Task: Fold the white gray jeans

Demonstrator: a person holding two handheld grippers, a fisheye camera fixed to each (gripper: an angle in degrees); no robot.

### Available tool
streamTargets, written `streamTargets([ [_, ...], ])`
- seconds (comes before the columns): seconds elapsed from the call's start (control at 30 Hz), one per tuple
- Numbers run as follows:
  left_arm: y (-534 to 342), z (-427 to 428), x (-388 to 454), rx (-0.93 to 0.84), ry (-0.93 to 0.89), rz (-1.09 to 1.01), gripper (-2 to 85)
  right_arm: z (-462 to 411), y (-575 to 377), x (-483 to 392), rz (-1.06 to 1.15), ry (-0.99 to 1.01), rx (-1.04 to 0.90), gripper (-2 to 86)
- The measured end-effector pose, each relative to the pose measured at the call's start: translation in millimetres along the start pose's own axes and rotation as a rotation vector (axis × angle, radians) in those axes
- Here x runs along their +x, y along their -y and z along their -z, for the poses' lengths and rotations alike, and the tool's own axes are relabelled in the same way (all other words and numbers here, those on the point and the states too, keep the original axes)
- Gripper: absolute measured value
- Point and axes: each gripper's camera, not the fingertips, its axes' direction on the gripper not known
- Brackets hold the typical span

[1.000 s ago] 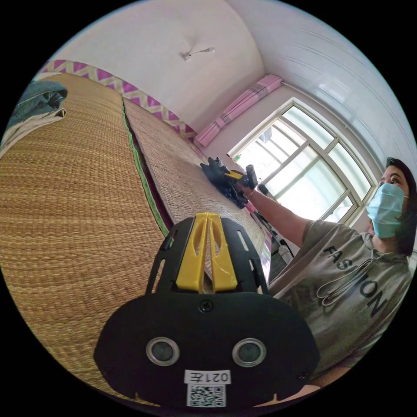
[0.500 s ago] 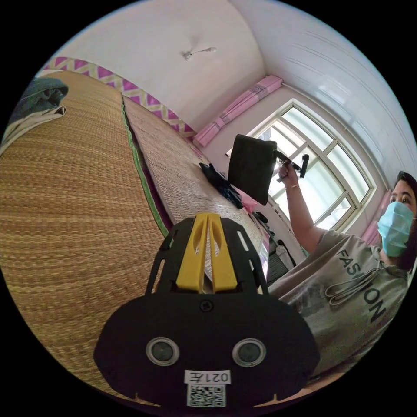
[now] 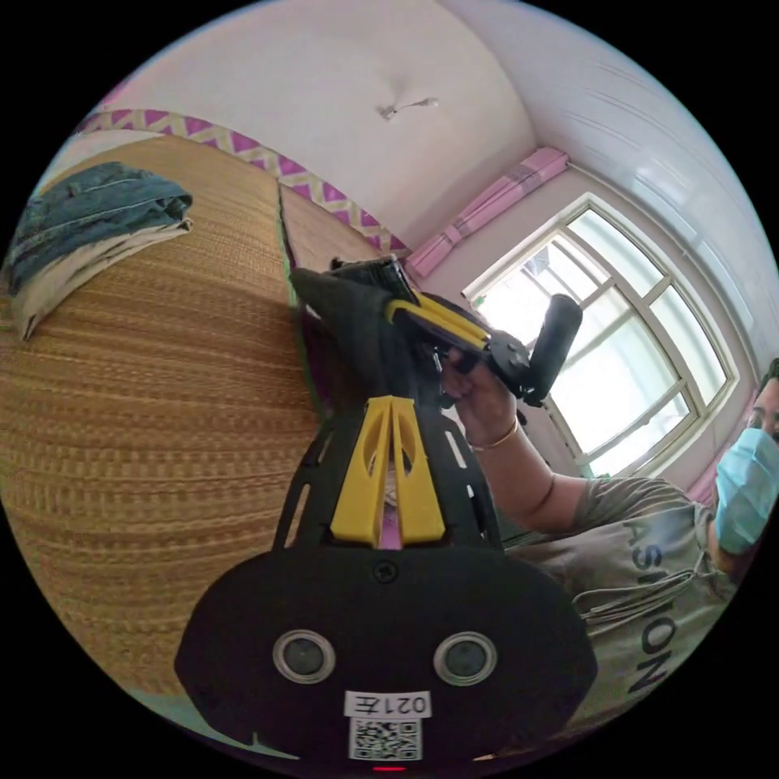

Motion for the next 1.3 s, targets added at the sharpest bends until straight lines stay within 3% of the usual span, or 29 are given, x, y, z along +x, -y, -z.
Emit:
streamTargets([
  [0.1, -5, 32, -13, 0.069, 0.122, 0.0, -0.9, -35, -1, -36, 0.079, 0.074, -0.076, 5.4],
  [0.17, -7, 43, -20, 0.076, 0.204, -0.001, -0.9, -57, -19, -45, 0.009, 0.175, -0.137, 6.6],
  [0.3, -20, 65, -36, 0.1, 0.218, -0.008, -1.0, -39, -44, -29, -0.114, 0.207, -0.053, 8.0],
  [0.53, -37, 63, -54, 0.145, 0.167, 0.072, -1.0, -58, -51, -39, -0.031, 0.155, -0.118, 10.4],
  [0.63, -46, 48, -40, 0.137, 0.183, 0.07, -0.9, -76, -61, -43, -0.015, 0.014, -0.13, 6.0],
  [0.8, -61, 16, 6, 0.105, 0.234, -0.004, -1.0, -11, -109, 84, -0.383, 0.266, 0.047, 4.6],
  [0.97, -65, -46, 59, 0.037, 0.186, -0.091, -1.0, 140, -255, 266, -0.721, 0.281, 0.289, 4.2],
  [1.07, -68, -99, 90, -0.027, 0.12, -0.139, -0.9, 203, -366, 326, -0.886, 0.241, 0.313, 4.2],
  [1.23, -85, -211, 138, -0.114, -0.05, -0.166, -0.9, 195, -568, 362, -1.203, 0.209, 0.185, 4.1],
  [1.3, -93, -256, 158, -0.176, -0.053, -0.186, -0.9, 172, -645, 367, -1.389, 0.285, 0.163, 3.9],
])
